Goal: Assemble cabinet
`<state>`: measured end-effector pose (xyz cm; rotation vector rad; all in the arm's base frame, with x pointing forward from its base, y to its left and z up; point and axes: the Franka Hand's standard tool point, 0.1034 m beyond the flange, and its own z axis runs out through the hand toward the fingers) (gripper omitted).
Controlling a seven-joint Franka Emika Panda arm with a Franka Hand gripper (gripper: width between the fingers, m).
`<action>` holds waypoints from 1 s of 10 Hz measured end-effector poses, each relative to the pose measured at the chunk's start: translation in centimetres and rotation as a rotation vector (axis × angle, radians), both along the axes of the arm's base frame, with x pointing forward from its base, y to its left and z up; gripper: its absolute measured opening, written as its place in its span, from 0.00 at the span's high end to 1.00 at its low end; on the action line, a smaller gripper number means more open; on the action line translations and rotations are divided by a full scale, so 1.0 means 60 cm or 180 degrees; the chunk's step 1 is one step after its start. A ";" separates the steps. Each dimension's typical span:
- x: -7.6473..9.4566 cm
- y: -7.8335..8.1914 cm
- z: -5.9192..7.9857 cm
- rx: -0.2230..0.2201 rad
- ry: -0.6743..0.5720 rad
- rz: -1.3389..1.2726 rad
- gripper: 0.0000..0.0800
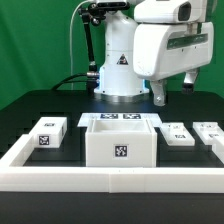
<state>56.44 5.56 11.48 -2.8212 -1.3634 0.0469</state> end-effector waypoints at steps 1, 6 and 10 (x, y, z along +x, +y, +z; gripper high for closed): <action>0.000 0.000 0.000 0.0000 0.0000 0.0000 0.00; -0.024 -0.019 -0.020 0.0033 -0.0198 0.0790 0.00; -0.031 -0.042 -0.025 0.0023 -0.0122 0.1110 0.00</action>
Offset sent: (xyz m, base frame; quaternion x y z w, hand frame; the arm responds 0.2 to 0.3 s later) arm 0.0000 0.0000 0.0000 0.0000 0.0000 0.0000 1.0000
